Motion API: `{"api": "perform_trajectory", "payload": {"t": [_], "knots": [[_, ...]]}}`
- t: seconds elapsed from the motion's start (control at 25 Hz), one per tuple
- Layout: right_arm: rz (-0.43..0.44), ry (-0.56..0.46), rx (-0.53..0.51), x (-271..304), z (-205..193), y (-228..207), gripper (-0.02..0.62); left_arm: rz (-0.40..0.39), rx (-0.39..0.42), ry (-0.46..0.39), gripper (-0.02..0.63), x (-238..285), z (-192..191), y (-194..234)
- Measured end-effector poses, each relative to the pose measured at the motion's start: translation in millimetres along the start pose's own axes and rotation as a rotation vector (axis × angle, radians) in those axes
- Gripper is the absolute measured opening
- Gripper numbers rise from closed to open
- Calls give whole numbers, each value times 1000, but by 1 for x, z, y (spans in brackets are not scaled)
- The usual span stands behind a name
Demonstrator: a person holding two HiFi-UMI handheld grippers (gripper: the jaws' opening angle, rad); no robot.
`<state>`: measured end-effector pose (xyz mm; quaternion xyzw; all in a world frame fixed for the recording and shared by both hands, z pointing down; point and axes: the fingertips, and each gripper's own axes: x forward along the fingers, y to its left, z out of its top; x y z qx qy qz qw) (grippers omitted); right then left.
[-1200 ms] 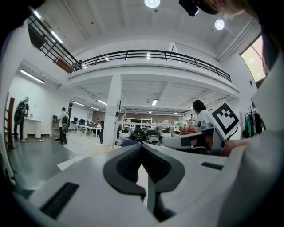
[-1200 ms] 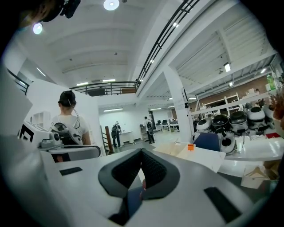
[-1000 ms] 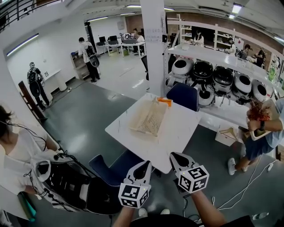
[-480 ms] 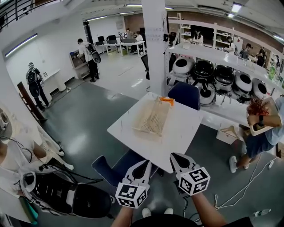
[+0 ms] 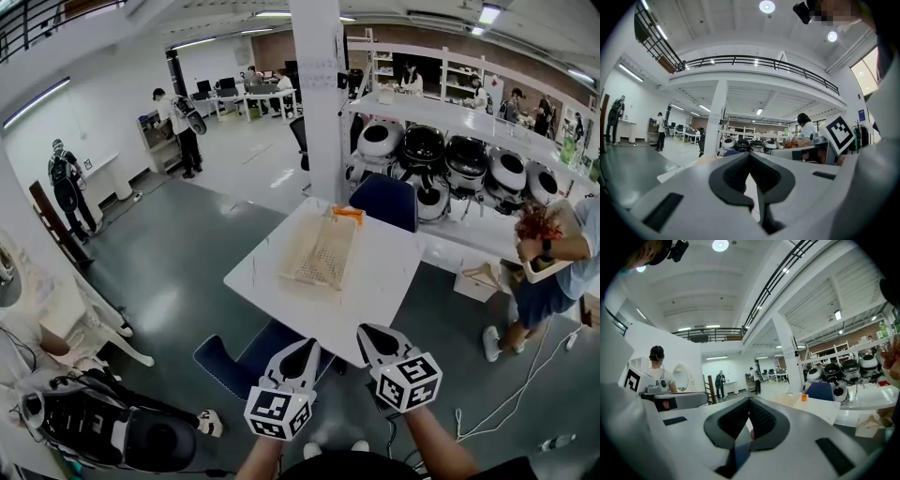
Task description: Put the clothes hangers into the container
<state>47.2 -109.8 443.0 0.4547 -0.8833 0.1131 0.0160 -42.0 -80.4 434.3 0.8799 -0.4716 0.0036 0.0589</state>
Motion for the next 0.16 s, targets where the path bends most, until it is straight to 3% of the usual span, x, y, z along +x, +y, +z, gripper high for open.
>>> {"api": "perform_trajectory", "payload": {"t": [0.16], "knots": [[-1,4,1,3,-1,2,18,-8,2,-3,5,1,2,2]]}}
